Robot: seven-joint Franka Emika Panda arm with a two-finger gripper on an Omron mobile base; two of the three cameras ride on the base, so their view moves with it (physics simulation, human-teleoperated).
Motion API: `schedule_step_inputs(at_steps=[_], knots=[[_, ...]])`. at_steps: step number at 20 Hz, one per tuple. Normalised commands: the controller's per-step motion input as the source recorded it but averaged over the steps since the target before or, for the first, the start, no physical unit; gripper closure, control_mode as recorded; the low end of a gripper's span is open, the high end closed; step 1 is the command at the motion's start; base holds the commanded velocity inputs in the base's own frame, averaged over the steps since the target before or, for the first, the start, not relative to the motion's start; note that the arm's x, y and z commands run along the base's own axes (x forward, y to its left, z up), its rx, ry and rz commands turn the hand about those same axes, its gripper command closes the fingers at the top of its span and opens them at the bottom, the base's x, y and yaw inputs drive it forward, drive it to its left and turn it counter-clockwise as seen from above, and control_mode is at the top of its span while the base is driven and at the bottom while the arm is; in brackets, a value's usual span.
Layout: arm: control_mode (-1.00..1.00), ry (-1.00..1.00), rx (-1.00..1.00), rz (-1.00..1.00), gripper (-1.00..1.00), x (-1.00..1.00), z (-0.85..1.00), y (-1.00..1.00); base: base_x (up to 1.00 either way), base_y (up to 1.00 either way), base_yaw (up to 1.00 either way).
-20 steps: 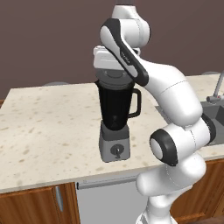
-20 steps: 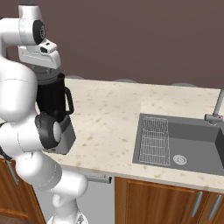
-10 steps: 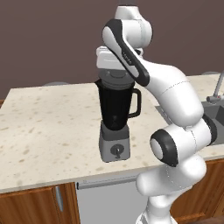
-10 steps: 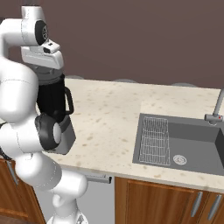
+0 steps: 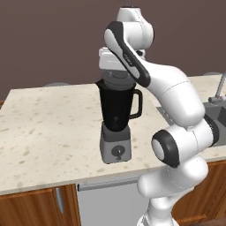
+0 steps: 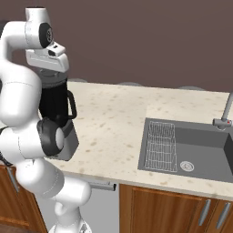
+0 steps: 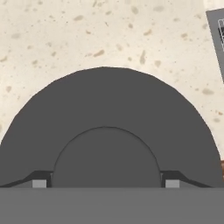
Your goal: Close the lid blender by securely placing the lid on top.
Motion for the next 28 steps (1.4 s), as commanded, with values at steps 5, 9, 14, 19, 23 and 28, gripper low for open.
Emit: schedule_step_inputs(at_steps=[5,9,14,19,23,28], knots=[[-1.00,0.00,0.00,0.00,1.00,-0.01,0.00,0.05,0.00,0.00,0.00],[-1.00,0.00,0.00,0.00,1.00,-0.31,-0.07,0.09,0.00,0.00,0.00],[-1.00,0.00,-0.03,0.00,1.00,-0.17,-0.29,0.03,0.00,0.00,0.00],[-1.00,0.00,0.00,0.00,-1.00,0.00,-0.43,0.04,0.00,0.00,0.00],[-1.00,-0.03,0.00,0.00,-1.00,0.00,-0.17,0.11,0.00,0.00,0.00],[-1.00,-0.03,0.00,0.00,-1.00,-0.03,-0.01,0.00,0.00,0.00,0.00]])
